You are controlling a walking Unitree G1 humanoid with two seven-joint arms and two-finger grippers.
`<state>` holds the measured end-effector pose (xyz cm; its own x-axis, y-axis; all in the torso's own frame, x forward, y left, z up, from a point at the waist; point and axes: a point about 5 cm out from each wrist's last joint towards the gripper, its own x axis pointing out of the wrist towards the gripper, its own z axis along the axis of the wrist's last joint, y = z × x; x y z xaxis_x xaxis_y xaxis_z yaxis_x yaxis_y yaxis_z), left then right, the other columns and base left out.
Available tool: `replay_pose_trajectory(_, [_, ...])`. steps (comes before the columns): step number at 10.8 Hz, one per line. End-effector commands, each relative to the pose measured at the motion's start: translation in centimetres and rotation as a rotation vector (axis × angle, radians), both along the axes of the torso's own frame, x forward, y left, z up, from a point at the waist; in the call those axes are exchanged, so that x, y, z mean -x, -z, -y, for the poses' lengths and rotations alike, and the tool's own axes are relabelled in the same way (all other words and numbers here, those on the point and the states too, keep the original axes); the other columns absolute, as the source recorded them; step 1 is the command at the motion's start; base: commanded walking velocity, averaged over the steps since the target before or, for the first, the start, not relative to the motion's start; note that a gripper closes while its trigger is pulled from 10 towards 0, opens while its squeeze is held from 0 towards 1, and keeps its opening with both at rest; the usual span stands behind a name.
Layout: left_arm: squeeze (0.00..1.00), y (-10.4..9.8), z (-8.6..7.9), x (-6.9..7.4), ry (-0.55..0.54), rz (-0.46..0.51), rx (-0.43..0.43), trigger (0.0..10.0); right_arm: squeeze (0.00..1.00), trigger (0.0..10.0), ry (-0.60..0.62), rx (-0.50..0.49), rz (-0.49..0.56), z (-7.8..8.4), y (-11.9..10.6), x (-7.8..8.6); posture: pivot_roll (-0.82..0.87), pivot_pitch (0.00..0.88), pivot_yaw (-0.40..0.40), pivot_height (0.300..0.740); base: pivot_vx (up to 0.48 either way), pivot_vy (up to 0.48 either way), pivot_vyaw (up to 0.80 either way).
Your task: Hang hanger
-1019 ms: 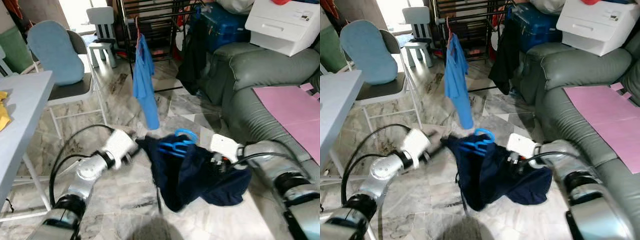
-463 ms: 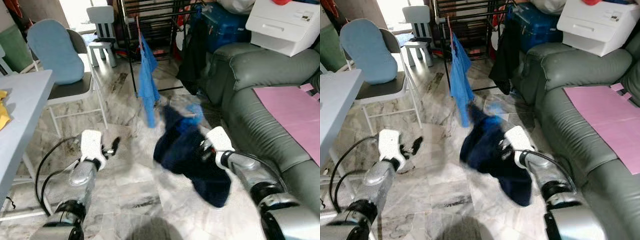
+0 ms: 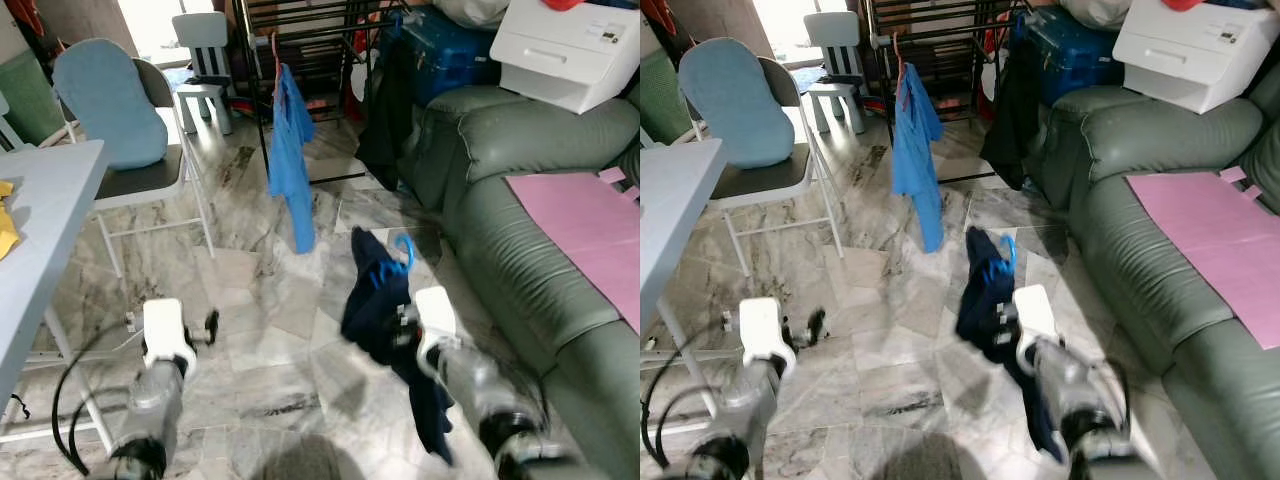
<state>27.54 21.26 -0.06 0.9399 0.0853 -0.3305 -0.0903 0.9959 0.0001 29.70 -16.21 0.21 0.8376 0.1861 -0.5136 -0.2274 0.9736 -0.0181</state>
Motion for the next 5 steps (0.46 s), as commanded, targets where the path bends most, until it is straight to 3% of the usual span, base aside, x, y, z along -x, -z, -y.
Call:
replay_pose_trajectory(1, [1.0, 1.3, 0.0, 1.2, -0.004, -0.069, -0.012, 10.0, 0.0, 0.0, 0.015, 0.039, 0.046, 0.2, -0.2, 0.0, -0.1, 0.0, 0.051, 0.74, 0.0, 0.0, 0.0])
replay_pose_trajectory(2, [1.0, 3.5, 0.8, 3.3, 0.015, -0.197, -0.057, 10.0, 0.0, 0.0, 0.037, 0.112, 0.007, 1.8, 1.1, 1.3, -0.11, 0.0, 0.048, 0.74, 0.0, 0.0, 0.0])
replay_pose_trajectory(3, [0.63, 3.9, 1.3, 3.6, 0.05, -0.227, -0.053, 10.0, 0.0, 0.0, 0.085, 0.086, -0.02, 2.4, 1.3, 1.5, -0.11, 0.0, 0.048, 0.74, 0.0, 0.0, 0.0])
replay_pose_trajectory(4, [0.0, 4.4, 2.5, 4.0, 0.126, -0.259, -0.034, 10.0, 0.0, 0.0, 0.143, 0.062, -0.051, 2.7, 1.8, 1.9, -0.12, 0.0, 0.058, 0.74, 0.0, 0.0, 0.0])
replay_pose_trajectory(5, [0.0, 4.7, 2.7, 4.2, 0.132, -0.279, -0.038, 10.0, 0.0, 0.0, 0.144, 0.07, -0.065, 2.6, 2.2, 2.2, -0.13, 0.0, 0.064, 0.74, 0.0, 0.0, 0.0])
